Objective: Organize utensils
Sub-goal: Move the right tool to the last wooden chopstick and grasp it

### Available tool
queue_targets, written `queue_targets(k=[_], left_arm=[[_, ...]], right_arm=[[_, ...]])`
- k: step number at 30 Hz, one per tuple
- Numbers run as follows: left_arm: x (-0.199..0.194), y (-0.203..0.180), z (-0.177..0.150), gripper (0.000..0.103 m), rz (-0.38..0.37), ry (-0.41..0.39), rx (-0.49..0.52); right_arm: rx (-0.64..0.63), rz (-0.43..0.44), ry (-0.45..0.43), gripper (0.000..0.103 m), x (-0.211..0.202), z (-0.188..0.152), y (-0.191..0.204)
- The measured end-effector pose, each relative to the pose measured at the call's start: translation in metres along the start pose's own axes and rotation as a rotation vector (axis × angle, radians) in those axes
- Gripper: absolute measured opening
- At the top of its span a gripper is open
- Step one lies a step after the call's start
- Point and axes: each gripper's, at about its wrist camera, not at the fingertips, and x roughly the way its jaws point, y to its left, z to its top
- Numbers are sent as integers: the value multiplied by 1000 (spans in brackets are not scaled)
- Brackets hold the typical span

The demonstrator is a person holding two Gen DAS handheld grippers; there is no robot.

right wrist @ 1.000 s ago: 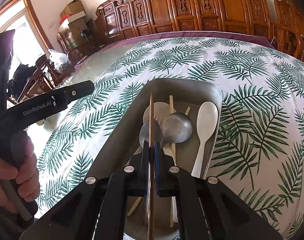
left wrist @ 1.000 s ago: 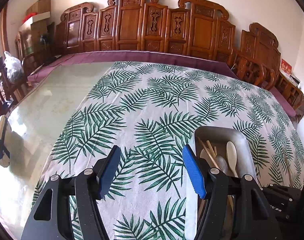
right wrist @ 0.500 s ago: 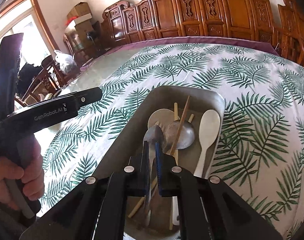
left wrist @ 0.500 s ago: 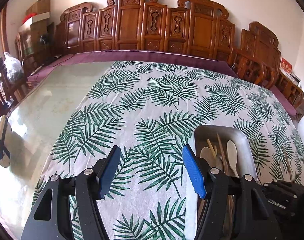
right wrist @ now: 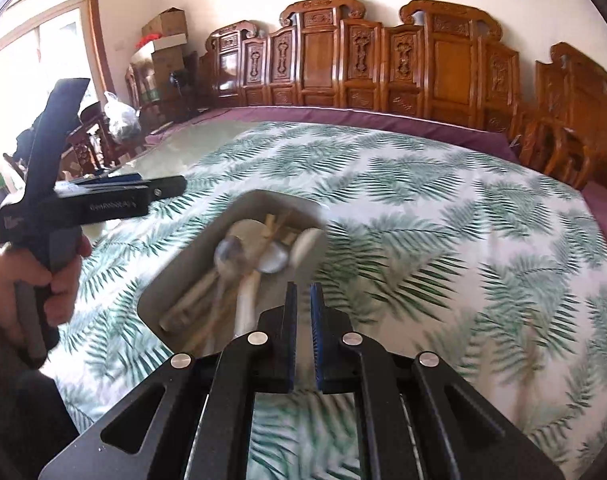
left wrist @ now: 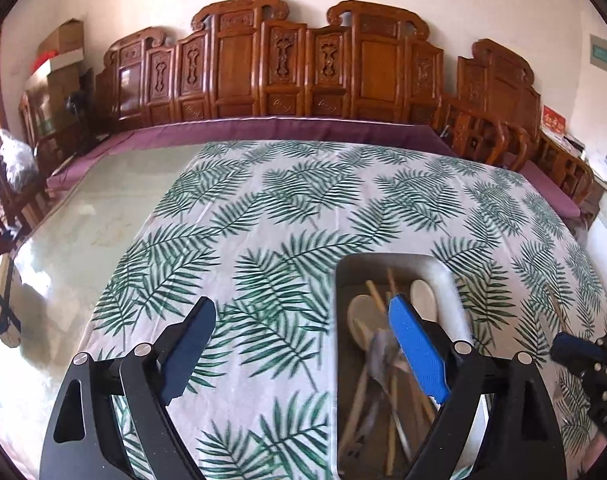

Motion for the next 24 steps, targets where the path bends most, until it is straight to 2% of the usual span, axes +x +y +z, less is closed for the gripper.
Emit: queue_targets(k=[4,10,12,13,20,24], left_arm=[[-5,-18,-1,91,-19,-12,29],[-10,-46,-4,92,-54,-24,69],[-11,-56,-6,92,-74,-25,82],[-12,-59,-7,92,-78,-25,86],[-12,-97,-17,92,-136,-5,129],[-12,-118,-26,92,-157,6,167]], right_arm=[[12,-34,-9,10,-17,-10,-21],[41,-105,-8,10,-41,-32,-55],[60,-138,-4,17,-49,-42,-72],[74,-155,-1,17,-51,-47,-81],[153,-263,3,17,-56,-67,-131],[171,-262,49,19,-39,-80,-145]])
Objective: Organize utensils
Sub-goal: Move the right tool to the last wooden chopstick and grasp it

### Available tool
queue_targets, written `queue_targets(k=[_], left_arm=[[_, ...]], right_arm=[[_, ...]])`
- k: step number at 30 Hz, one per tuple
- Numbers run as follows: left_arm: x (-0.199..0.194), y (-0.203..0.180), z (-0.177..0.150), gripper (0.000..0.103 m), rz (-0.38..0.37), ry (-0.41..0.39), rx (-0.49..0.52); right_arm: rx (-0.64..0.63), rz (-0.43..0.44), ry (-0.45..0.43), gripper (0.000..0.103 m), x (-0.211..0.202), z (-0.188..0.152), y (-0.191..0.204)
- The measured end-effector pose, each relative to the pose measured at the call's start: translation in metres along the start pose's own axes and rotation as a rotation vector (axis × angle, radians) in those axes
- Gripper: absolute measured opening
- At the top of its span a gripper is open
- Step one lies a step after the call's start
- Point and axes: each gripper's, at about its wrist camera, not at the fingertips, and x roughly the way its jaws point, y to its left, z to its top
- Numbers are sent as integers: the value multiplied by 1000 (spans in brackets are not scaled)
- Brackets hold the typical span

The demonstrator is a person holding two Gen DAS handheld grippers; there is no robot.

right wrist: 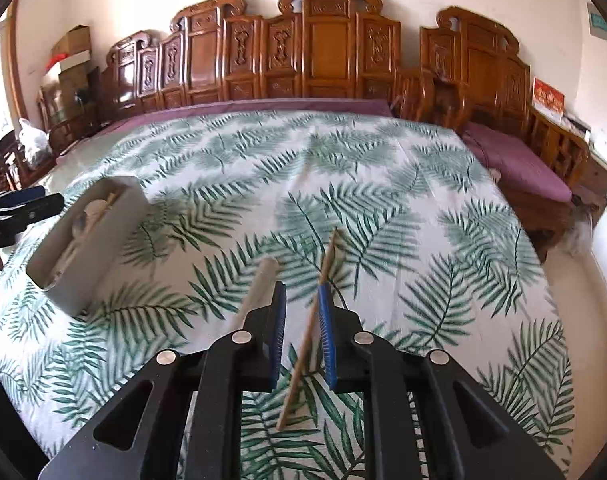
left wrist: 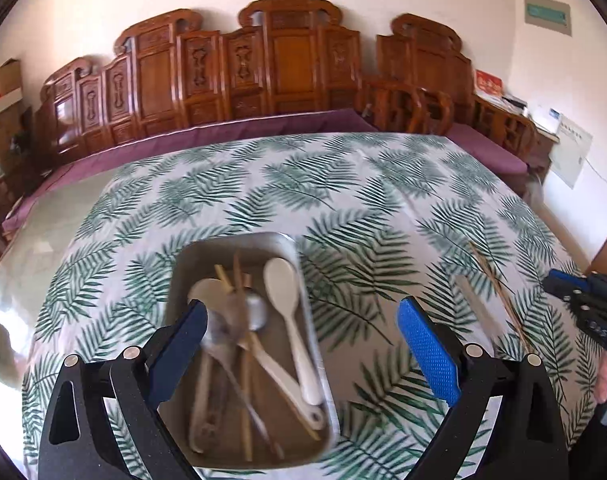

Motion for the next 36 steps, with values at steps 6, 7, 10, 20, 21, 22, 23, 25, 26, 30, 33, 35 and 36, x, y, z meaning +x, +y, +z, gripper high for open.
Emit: queue_targets(k=[6,7,10,20,21,22,23,25,26,30,33,35,36], left_arm=[[4,-26,-8,92,-13,18,48],[5,-29,-9,92,-15,21,51],[9,-37,-11,92,-19,32,60],[19,-56,-18,92,-24,64,77],[20,-58,-19,92,-24,67,78],[21,-60,-20,92,-24,71,82],[22,-62,-21,92,-23,72,85],[22,-67,-21,92,-23,75,90],[23,-70,-22,92,-24,78,93],[27,-82,-24,92,-27,87,107],[31,-96,-26,92,-21,95,134],[34,-104,-28,92,-21,102,149],[36,-108,-29,92,-22,105,155]], right_arm=[[-44,-11,83,20,39,-6,5],[-50,-14,94,20,43,-8,6],[-59,-25,142,20,57,-12,6],[-47,-28,169,8,54,-16,-4],[-47,-26,171,8,53,-16,-5],[-44,-22,175,7,52,-16,-6],[-41,-20,178,7,52,-16,-8],[-41,-24,179,6,50,-17,-11],[-41,-26,179,6,49,-17,-13],[-25,-28,160,6,42,-15,-21],[-9,-21,152,6,39,-15,-29],[5,-16,147,6,37,-15,-34],[13,-12,143,6,36,-15,-36]])
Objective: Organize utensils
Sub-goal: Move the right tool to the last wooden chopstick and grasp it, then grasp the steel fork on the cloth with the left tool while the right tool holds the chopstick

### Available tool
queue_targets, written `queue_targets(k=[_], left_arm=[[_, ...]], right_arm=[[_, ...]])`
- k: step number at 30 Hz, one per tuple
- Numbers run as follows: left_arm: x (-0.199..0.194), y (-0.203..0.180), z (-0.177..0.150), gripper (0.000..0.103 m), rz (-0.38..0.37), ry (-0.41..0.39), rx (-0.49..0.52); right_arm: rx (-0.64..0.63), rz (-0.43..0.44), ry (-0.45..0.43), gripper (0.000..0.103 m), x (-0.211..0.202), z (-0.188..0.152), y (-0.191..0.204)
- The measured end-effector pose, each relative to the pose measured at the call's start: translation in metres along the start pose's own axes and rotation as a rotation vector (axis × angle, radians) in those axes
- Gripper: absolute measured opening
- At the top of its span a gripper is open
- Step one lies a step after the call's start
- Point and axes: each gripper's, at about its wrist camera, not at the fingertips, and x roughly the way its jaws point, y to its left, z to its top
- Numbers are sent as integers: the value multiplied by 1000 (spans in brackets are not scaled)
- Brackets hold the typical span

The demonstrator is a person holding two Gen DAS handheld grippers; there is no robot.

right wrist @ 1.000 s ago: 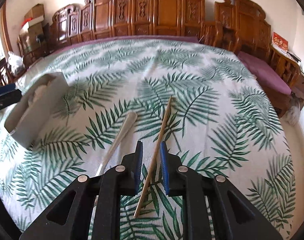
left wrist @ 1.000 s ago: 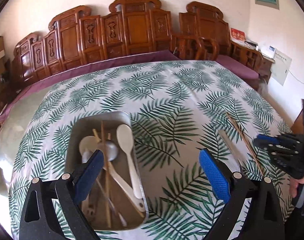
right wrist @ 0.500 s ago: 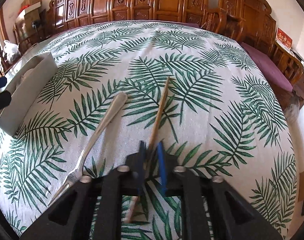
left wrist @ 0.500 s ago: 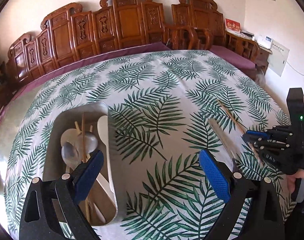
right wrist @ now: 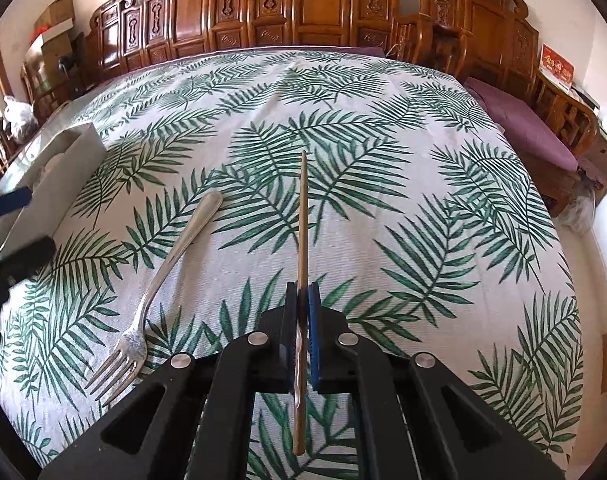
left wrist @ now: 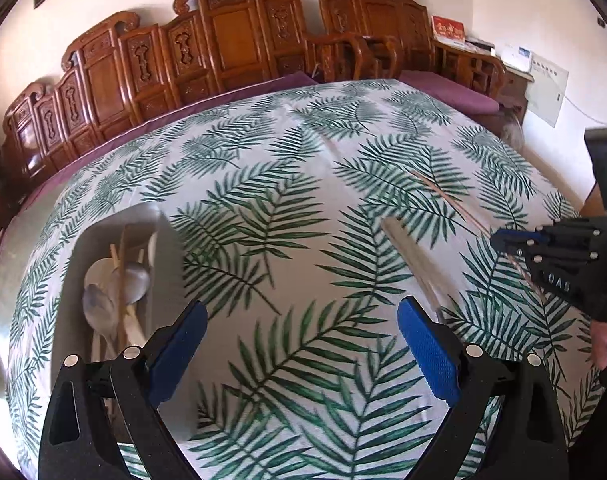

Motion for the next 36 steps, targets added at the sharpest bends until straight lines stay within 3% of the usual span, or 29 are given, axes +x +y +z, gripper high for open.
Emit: queue_targets(k=[15,23,30,36], left_arm=[[36,-45,12,92,-70,64,24],[53,-74,14,61,-107,124,45],[55,-81,11,47,-101,136,57],[54,-80,10,25,-131,148,32]], right_arm=[[44,5,-54,6,-14,5,-17],[74,17,-67,6,-17,7,-25],[74,27,-72,6,-18,8,-24],[77,32,-73,6,-19,8,-23]])
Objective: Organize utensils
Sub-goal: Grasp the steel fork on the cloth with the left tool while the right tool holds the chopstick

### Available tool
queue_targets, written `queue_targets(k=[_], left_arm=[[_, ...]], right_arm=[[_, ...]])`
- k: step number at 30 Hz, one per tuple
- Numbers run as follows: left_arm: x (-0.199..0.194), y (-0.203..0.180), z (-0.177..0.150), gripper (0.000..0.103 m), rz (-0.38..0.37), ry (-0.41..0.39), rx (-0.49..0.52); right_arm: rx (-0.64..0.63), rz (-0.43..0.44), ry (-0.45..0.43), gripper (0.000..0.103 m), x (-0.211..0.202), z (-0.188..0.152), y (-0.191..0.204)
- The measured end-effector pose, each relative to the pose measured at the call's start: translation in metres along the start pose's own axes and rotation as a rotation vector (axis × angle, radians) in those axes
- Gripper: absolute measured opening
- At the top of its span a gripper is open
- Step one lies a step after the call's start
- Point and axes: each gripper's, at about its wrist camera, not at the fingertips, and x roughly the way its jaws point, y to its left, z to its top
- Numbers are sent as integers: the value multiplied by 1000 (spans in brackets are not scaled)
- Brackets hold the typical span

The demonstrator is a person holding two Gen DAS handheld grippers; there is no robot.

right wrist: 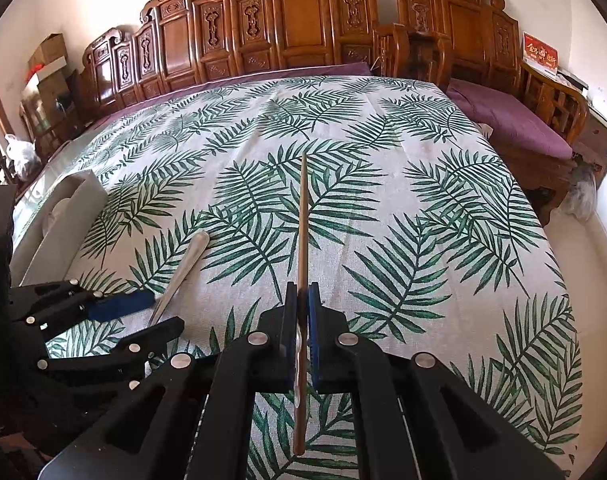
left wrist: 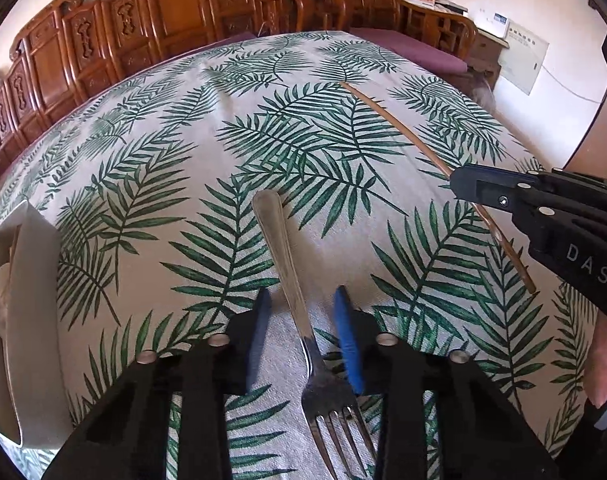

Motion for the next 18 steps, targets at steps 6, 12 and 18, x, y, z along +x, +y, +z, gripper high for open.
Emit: queue_targets(k=[6,12,18], left_arm=[[-1,7,-2,11,-14,13,-14],[-4,18,-4,7,-8,18,-25],[-12,32,-5,6,0,-6,-40]], right_arm=[[-6,10,-1,6,-1,1,4],[-23,23,-1,6,-2,2,13],[-44,40,-3,6,-3,2,23]])
